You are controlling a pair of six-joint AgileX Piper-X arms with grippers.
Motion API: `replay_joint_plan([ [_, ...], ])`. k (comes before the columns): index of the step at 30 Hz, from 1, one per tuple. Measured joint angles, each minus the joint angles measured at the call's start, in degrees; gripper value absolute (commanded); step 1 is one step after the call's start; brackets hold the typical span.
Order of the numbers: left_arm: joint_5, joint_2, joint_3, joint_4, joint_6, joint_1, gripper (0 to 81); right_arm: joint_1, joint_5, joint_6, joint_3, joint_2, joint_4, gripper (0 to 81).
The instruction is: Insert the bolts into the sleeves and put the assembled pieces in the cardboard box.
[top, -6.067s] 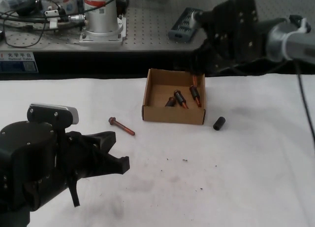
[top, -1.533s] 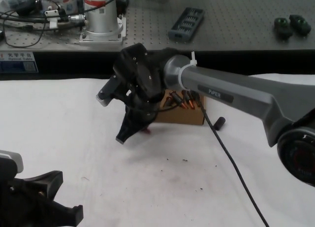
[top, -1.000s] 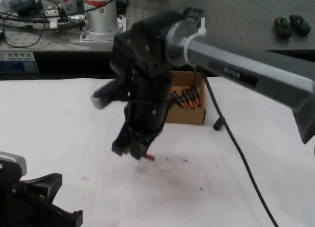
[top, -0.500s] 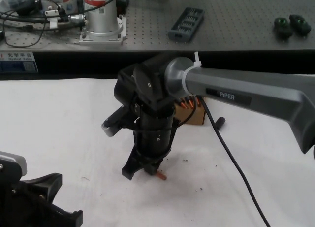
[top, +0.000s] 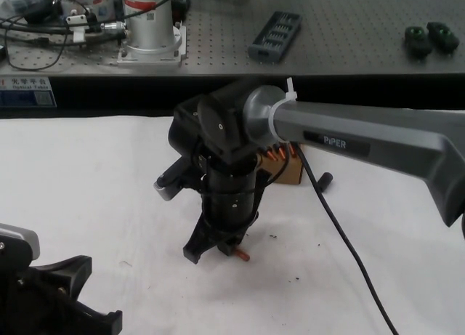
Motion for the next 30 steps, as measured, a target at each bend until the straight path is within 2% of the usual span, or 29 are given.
replay_joint_plan([
  [16,0.0,0.0,0.0,0.0,0.0,0.0,0.7,0.0,0.02,-2.95,0.22,0.0,-3.44,19.5],
  [19,0.0,0.0,0.0,0.0,0.0,0.0,0.7,0.0,0.02,-3.18,0.22,0.0,-4.15,14.1],
  [21,0.0,0.0,0.0,0.0,0.0,0.0,0.7,0.0,-0.3,-3.23,0.22,0.0,-4.72,4.0],
  [22,0.0,0.0,0.0,0.0,0.0,0.0,0.7,0.0,-0.47,-3.23,0.22,0.0,-4.85,1.8],
  [23,0.0,0.0,0.0,0.0,0.0,0.0,0.7,0.0,-0.55,-2.76,0.22,0.0,-4.99,7.5],
  [30,0.0,0.0,0.0,0.0,0.0,0.0,0.7,0.0,0.26,0.17,0.22,0.0,-4.68,7.6],
])
